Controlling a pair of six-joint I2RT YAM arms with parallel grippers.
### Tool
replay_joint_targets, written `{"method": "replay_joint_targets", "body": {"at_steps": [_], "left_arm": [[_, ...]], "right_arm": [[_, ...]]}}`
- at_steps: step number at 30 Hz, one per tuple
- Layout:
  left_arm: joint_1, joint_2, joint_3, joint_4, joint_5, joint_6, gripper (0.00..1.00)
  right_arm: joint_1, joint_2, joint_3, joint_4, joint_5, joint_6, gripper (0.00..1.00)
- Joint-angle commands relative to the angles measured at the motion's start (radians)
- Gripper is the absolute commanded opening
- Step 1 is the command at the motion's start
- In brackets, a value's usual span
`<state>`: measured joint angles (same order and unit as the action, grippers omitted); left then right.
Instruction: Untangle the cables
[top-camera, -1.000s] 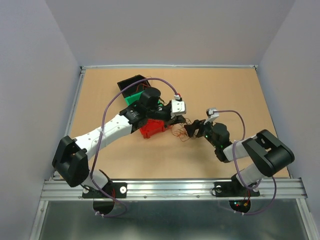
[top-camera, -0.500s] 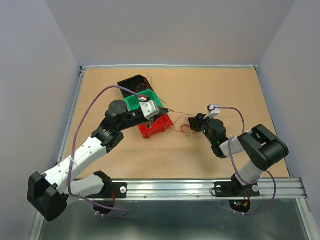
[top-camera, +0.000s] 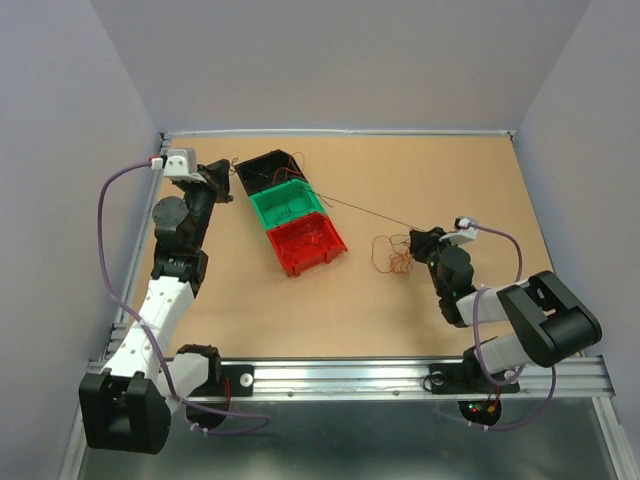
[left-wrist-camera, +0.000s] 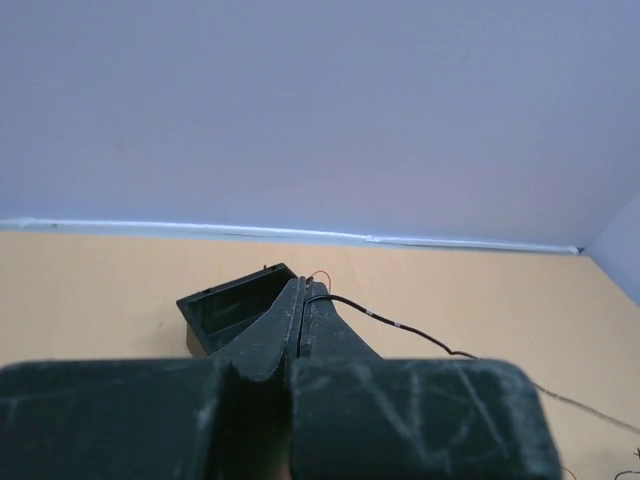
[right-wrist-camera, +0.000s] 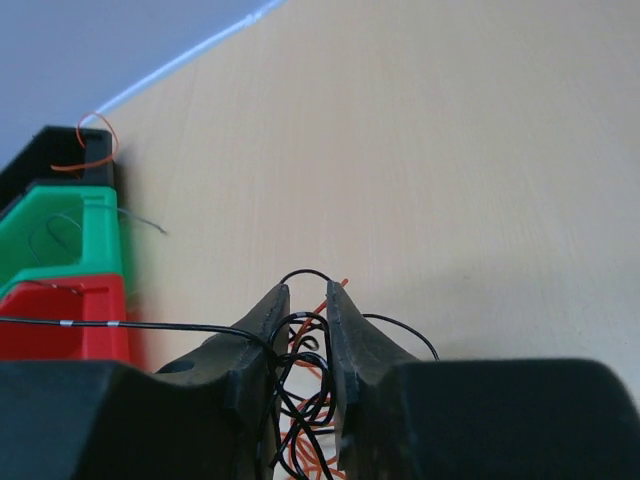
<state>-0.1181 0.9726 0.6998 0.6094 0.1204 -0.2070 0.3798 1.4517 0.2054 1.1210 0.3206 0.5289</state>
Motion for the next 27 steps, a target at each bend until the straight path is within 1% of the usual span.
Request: {"method": "replay_joint_targets", "body": {"at_steps": [1,2,3,4,5,6,7,11,12,16,17,19,20,22,23,24,26,27], "left_arm": [[0.038,-0.035,0.006,0.158,-0.111,-0.095,0.00],[0.041,-0.037,0.001,0.158,-0.163,-0.097,0.00],[0.041,-0.041,0.000,0.158,-0.178,-0.101,0.00],[0.041,-0.046,-0.005,0.156,-0.203,-0.114,0.00],[0.046,-0.052,-0.008,0.155,-0.264,-0.124,0.00],[0.049,-0.055,-0.013,0.153,-0.286,-0.132,0.00],[0.054,-0.064,-0.016,0.153,-0.298,-0.138,0.00],[0.067,-0.075,-0.020,0.156,-0.286,-0.146,0.00],[0.067,-0.075,-0.020,0.156,-0.281,-0.144,0.00],[0.069,-0.071,-0.023,0.167,-0.281,-0.137,0.00],[0.069,-0.068,-0.022,0.167,-0.287,-0.134,0.00],[0.080,-0.072,-0.016,0.158,-0.307,-0.131,0.00],[0.101,-0.074,-0.005,0.144,-0.306,-0.131,0.00],[0.139,-0.084,0.004,0.118,-0.292,-0.150,0.00],[0.155,-0.086,0.006,0.113,-0.278,-0.158,0.00],[0.197,-0.090,0.010,0.099,-0.253,-0.170,0.00],[0.239,-0.092,0.026,0.083,-0.231,-0.195,0.00],[0.282,-0.097,0.035,0.070,-0.213,-0.200,0.00]], "right_arm": [[-0.019,-0.050,-0.069,0.017,0.245,0.121,0.24],[-0.019,-0.078,-0.083,0.017,0.324,0.146,0.23],[-0.021,-0.092,-0.098,0.017,0.325,0.173,0.23],[-0.021,-0.111,-0.112,0.017,0.375,0.206,0.23],[-0.024,-0.144,-0.135,0.017,0.408,0.216,0.23],[-0.024,-0.166,-0.149,0.017,0.408,0.223,0.24],[-0.024,-0.184,-0.162,0.016,0.451,0.250,0.24],[-0.028,-0.302,-0.233,0.014,0.512,0.263,0.26],[-0.028,-0.327,-0.254,0.011,0.523,0.254,0.27],[-0.028,-0.450,-0.291,-0.023,0.534,0.215,0.28],[-0.028,-0.494,-0.299,-0.035,0.538,0.227,0.29],[-0.028,-0.552,-0.346,-0.066,0.577,0.316,0.32],[-0.032,-0.626,-0.369,-0.069,0.583,0.336,0.32],[-0.032,-0.695,-0.382,-0.114,0.597,0.327,0.33],[-0.032,-0.736,-0.373,-0.162,0.606,0.326,0.34],[-0.030,-0.805,-0.365,-0.267,0.630,0.335,0.35],[-0.032,-0.875,-0.366,-0.332,0.646,0.333,0.36],[-0.032,-0.936,-0.371,-0.370,0.646,0.333,0.37]]}}
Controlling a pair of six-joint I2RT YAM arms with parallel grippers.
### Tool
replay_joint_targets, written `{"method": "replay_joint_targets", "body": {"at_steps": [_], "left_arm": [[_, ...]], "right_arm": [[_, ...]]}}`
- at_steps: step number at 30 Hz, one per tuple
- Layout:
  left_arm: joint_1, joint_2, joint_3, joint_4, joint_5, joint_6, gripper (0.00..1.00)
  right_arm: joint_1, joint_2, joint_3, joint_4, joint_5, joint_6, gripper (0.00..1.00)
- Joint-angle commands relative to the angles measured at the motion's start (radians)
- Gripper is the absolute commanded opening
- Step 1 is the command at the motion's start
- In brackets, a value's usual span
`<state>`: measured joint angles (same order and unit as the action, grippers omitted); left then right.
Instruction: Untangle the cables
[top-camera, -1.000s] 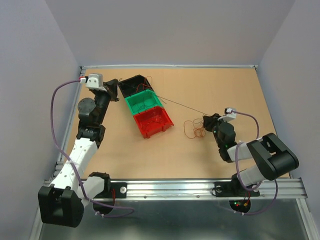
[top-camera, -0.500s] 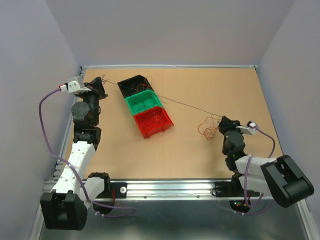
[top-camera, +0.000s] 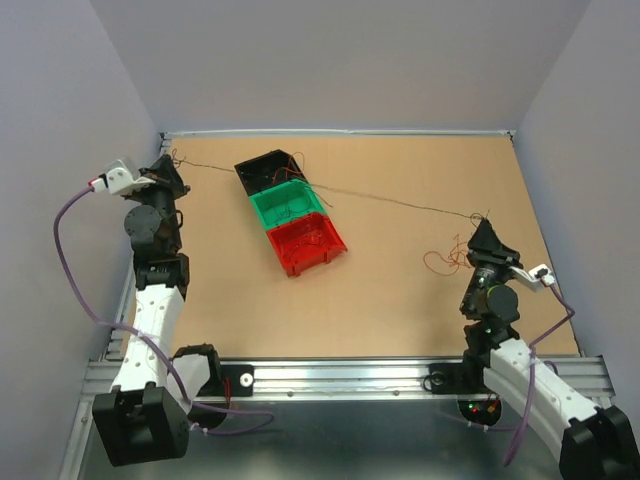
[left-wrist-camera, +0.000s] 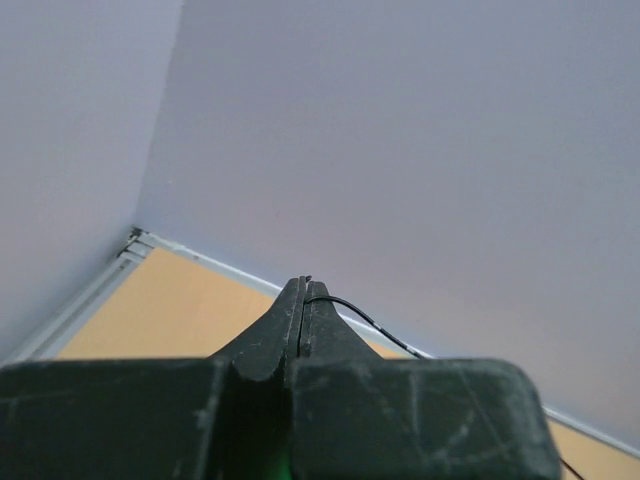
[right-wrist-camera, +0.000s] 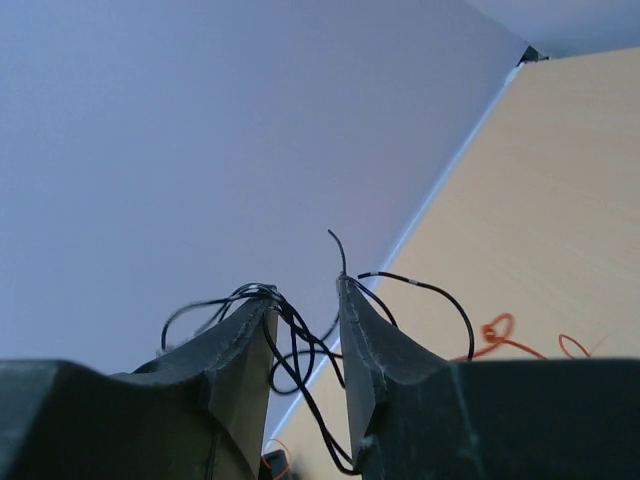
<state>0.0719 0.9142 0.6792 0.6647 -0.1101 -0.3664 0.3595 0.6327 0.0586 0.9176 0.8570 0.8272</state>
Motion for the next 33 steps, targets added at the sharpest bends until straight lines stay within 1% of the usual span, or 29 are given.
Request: {"method": "replay_joint_targets", "body": {"at_steps": [1,3,4,7,11,13,15,17,18,21,23,25,28,30,32,33], "left_arm": [[0.121,-0.046,0.071,-0.013,0.030,-0.046,0.00],[0.170,-0.060,0.077,-0.034,0.053,-0.066,0.00],[0.219,-0.075,0.068,-0.037,0.079,-0.072,0.00],[0.256,-0.103,0.053,-0.036,0.081,-0.082,0.00],[0.318,-0.126,0.086,-0.102,0.027,-0.062,0.00],[0.354,-0.135,0.102,-0.157,-0.031,-0.071,0.00],[0.440,-0.144,0.131,-0.183,-0.043,-0.085,0.00],[0.508,-0.146,0.151,-0.188,0.028,-0.097,0.00],[0.561,-0.132,0.160,-0.180,0.138,-0.089,0.00],[0.597,-0.097,0.226,-0.226,0.203,-0.078,0.00],[0.611,-0.071,0.259,-0.258,0.205,-0.083,0.00],[0.618,-0.075,0.246,-0.238,0.214,-0.080,0.00],[0.628,-0.090,0.229,-0.228,0.139,-0.089,0.00],[0.647,-0.097,0.221,-0.223,0.127,-0.101,0.00],[0.655,-0.097,0.212,-0.205,0.179,-0.103,0.00],[0.655,-0.098,0.204,-0.188,0.266,-0.101,0.00]], "right_arm": [[-0.011,-0.142,-0.227,-0.181,0.106,0.032,0.37],[-0.011,-0.181,-0.224,-0.230,0.100,0.035,0.37],[-0.011,-0.203,-0.223,-0.240,0.096,0.033,0.37],[-0.011,-0.212,-0.223,-0.253,0.097,0.039,0.37],[-0.011,-0.202,-0.220,-0.263,0.106,0.056,0.37],[-0.011,-0.205,-0.223,-0.269,0.114,0.062,0.37],[-0.011,-0.208,-0.223,-0.273,0.120,0.064,0.37],[-0.010,-0.208,-0.221,-0.275,0.122,0.064,0.37],[-0.011,-0.206,-0.221,-0.275,0.119,0.064,0.37],[-0.010,-0.205,-0.218,-0.276,0.116,0.062,0.36],[-0.011,-0.205,-0.218,-0.276,0.111,0.061,0.34],[-0.011,-0.211,-0.220,-0.278,0.111,0.056,0.29],[-0.011,-0.222,-0.221,-0.287,0.123,0.065,0.19],[-0.011,-0.223,-0.221,-0.295,0.126,0.072,0.01],[-0.010,-0.226,-0.220,-0.296,0.114,0.067,0.01],[-0.011,-0.228,-0.215,-0.296,0.096,0.053,0.02]]}}
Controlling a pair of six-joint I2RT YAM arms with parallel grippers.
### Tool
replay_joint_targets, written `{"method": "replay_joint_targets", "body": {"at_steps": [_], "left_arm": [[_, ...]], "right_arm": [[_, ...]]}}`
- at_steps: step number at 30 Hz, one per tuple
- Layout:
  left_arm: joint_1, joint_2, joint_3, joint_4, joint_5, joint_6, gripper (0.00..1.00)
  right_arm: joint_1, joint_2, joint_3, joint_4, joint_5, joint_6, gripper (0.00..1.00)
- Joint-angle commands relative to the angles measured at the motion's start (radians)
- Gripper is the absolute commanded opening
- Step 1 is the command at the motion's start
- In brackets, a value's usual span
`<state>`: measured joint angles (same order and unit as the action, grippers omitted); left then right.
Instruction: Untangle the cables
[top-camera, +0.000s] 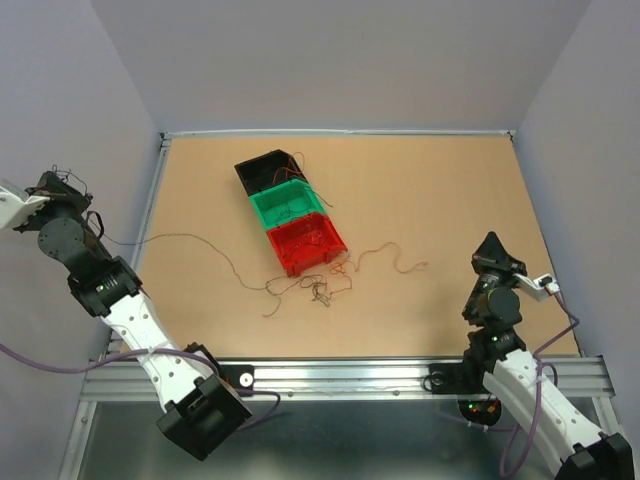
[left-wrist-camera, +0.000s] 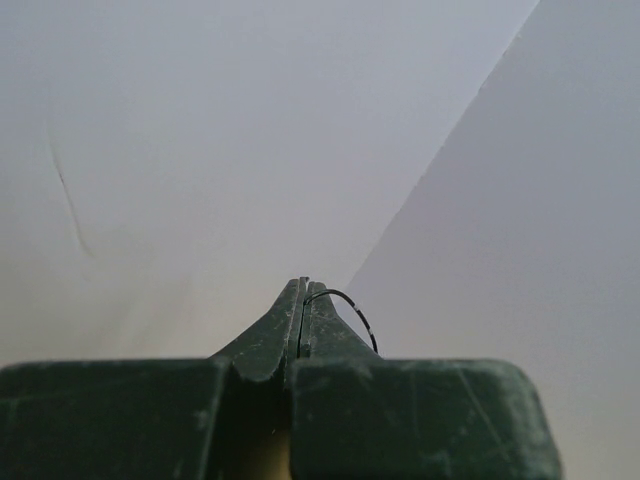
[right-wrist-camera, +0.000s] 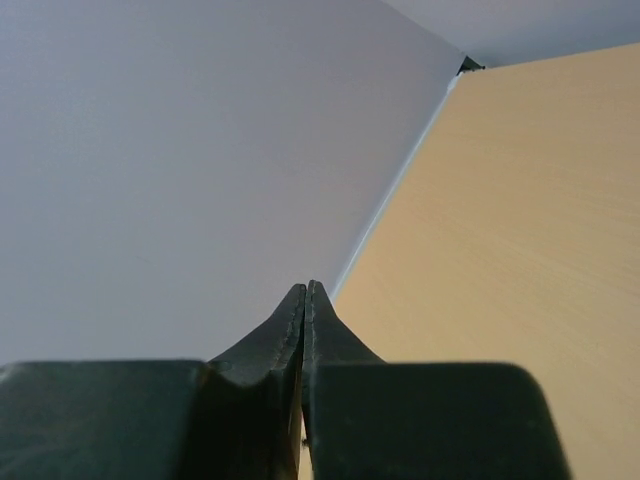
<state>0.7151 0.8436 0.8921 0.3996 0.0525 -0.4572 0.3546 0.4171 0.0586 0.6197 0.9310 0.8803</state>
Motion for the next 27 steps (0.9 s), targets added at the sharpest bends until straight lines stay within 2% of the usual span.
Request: {"method": "replay_joint_targets", "body": {"at_steps": [1,3,4,5,6,7,8,9,10,11,12,13,14,15,16,18,24,26,27], "left_arm": [[0.012,-0.031,-0.018,0.112,0.151,-0.017,0.00],[0.012,-0.037,-0.041,0.148,0.240,-0.027,0.00],[0.012,-0.052,-0.050,0.171,0.333,-0.034,0.00],[0.012,-0.063,-0.058,0.211,0.369,-0.040,0.00],[0.014,-0.077,-0.073,0.229,0.423,-0.040,0.00],[0.014,-0.095,-0.081,0.243,0.443,-0.040,0.00],[0.011,-0.133,-0.085,0.254,0.455,-0.037,0.00],[0.010,-0.153,-0.090,0.257,0.469,-0.025,0.00],[0.009,-0.194,-0.091,0.257,0.472,-0.020,0.00],[0.007,-0.213,-0.088,0.254,0.475,-0.015,0.00],[0.006,-0.230,-0.087,0.254,0.483,-0.011,0.00],[0.006,-0.242,-0.081,0.254,0.490,-0.012,0.00],[0.007,-0.259,-0.058,0.243,0.498,-0.011,0.00],[0.006,-0.261,-0.042,0.233,0.518,-0.021,0.00],[0.006,-0.253,-0.021,0.202,0.527,-0.021,0.00],[0.004,-0.236,0.059,0.171,0.569,-0.035,0.00],[0.004,-0.167,0.316,0.091,0.679,-0.099,0.00],[0.004,-0.138,0.416,0.111,0.734,-0.186,0.00],[0.004,-0.124,0.448,0.136,0.815,-0.242,0.00]], "right_arm": [[-0.006,-0.017,-0.198,0.002,-0.057,-0.060,0.05],[-0.006,-0.018,-0.186,0.078,-0.215,-0.189,0.27],[-0.005,-0.014,-0.187,0.133,-0.447,-0.321,0.42],[-0.006,-0.003,-0.204,0.190,-0.577,-0.370,0.61],[-0.006,0.026,-0.203,0.274,-0.710,-0.415,0.88],[-0.006,0.052,-0.188,0.284,-0.838,-0.450,0.96],[-0.005,0.081,-0.165,0.284,-1.067,-0.484,1.00],[-0.006,0.115,-0.110,0.284,-1.168,-0.491,1.00],[-0.003,0.211,-0.082,0.288,-1.340,-0.492,1.00],[0.010,0.263,-0.063,0.305,-1.409,-0.488,1.00],[0.035,0.384,-0.018,0.346,-1.460,-0.501,1.00],[0.075,0.385,0.006,0.350,-1.480,-0.501,1.00],[0.198,0.493,0.039,0.336,-1.444,-0.573,1.00],[0.266,0.537,0.120,0.227,-1.392,-0.631,1.00],[0.332,0.634,0.165,0.186,-1.285,-0.724,1.00],[0.450,0.721,0.223,0.152,-1.246,-0.764,1.00],[0.584,0.938,0.382,0.169,-1.213,-0.831,1.00],[0.616,0.977,0.427,0.181,-1.222,-0.860,1.00],[0.626,1.005,0.443,0.186,-1.227,-0.868,1.00]]}}
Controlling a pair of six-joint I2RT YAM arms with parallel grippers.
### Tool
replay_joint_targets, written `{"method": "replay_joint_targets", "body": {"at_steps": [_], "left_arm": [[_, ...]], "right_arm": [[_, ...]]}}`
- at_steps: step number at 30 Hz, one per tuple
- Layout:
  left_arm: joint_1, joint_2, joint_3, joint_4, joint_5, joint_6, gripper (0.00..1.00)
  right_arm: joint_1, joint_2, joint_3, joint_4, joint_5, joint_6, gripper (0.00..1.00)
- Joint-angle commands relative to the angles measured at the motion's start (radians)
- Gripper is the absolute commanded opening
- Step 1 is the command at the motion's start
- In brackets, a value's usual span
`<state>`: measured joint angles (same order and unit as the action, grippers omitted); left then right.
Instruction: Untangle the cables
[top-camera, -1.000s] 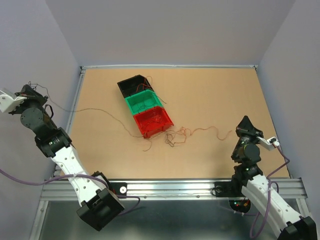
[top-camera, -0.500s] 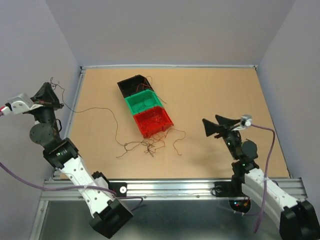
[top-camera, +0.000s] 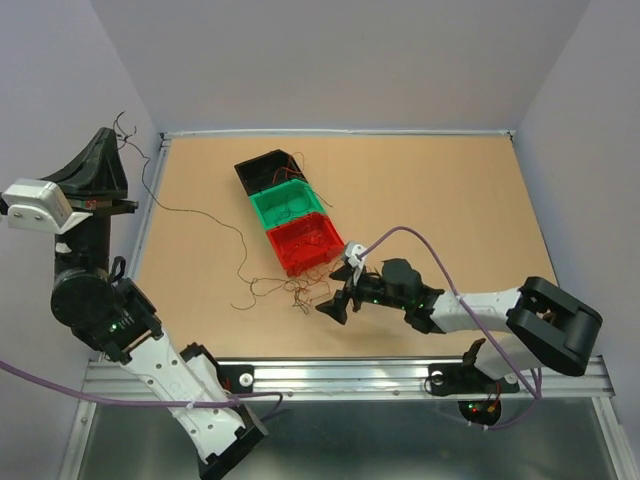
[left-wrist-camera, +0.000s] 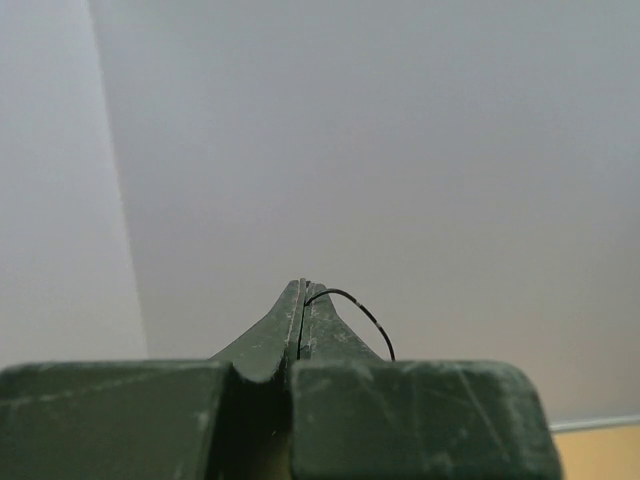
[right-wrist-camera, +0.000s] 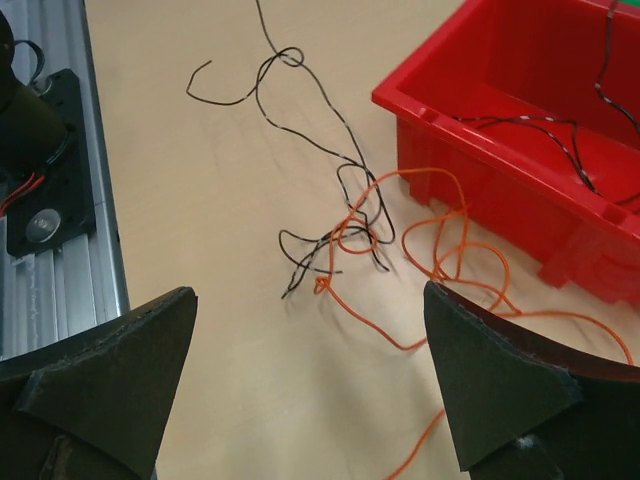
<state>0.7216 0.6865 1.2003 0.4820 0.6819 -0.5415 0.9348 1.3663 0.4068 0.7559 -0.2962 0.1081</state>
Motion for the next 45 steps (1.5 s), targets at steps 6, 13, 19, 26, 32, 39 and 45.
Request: {"method": "replay_joint_targets", "body": {"at_steps": [6,13,19,26,32,39,45], "left_arm": [[-0.002,0.128,0.430,0.129,0.291,-0.373,0.00],[0.004,0.159,0.616,0.130,0.259,-0.451,0.00],[0.022,0.179,0.711,0.133,0.226,-0.482,0.00],[0.099,0.209,0.751,0.153,0.231,-0.558,0.00],[0.218,0.225,0.754,0.187,0.228,-0.595,0.00],[0.381,0.396,0.864,0.124,0.235,-0.693,0.00],[0.384,0.481,0.774,0.104,0.237,-0.584,0.00]], "right_arm": [[0.087,0.091,0.194,0.088,-0.067,-0.145,0.99],[0.099,0.131,0.326,0.086,-0.129,-0.188,0.99],[0.107,0.267,0.397,0.079,-0.221,-0.202,1.00],[0.174,0.484,0.495,0.077,-0.120,-0.235,0.87],[0.177,0.427,0.328,0.164,-0.011,-0.194,0.39],[0.176,0.257,0.118,0.169,0.374,-0.081,0.00],[0.055,0.051,0.027,0.059,0.630,0.071,0.01]]}}
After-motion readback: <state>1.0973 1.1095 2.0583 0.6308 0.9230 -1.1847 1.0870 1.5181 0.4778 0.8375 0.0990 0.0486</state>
